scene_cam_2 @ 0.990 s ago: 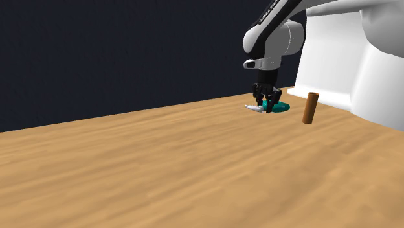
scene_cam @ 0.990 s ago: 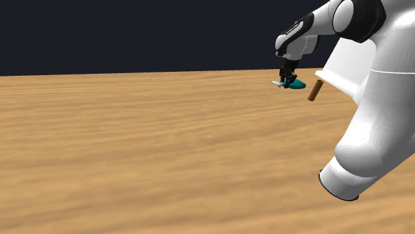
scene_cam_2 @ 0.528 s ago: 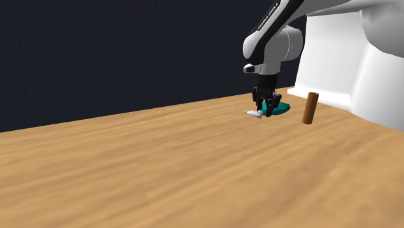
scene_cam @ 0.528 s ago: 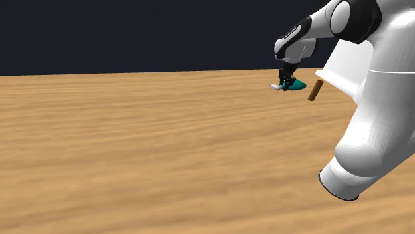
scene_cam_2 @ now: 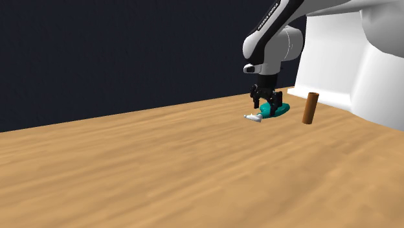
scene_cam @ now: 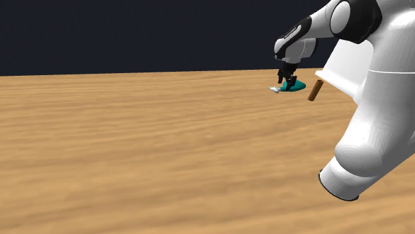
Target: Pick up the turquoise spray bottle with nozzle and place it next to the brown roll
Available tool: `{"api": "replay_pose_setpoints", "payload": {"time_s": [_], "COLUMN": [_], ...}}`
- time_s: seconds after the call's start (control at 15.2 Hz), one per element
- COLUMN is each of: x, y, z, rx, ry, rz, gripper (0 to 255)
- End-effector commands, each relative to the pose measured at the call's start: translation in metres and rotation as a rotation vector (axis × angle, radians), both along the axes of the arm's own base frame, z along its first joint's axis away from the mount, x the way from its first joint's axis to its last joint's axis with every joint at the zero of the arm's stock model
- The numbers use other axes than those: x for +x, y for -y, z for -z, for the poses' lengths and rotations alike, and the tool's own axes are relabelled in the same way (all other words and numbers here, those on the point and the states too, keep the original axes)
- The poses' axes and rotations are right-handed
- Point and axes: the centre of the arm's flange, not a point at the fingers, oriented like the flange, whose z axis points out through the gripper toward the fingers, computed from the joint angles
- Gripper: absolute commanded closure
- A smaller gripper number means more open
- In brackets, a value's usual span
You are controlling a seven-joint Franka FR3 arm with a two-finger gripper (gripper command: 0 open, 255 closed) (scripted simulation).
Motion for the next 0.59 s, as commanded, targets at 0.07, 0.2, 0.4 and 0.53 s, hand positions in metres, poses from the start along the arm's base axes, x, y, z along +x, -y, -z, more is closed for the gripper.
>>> {"api": "replay_pose_setpoints", "payload": {"time_s": [0.07,0.2,0.4,0.53], "x": [0.001,0.002,0.002,0.002], "y": [-0.002,-0.004,-0.004,-0.004], "z": [-0.026,-0.050,-0.050,-0.050], "rx": [0.000,0.000,0.000,0.000], "ry": [0.000,0.000,0.000,0.000], "rz": [0.000,0.000,0.000,0.000], "gripper": [0,0,0,0]}}
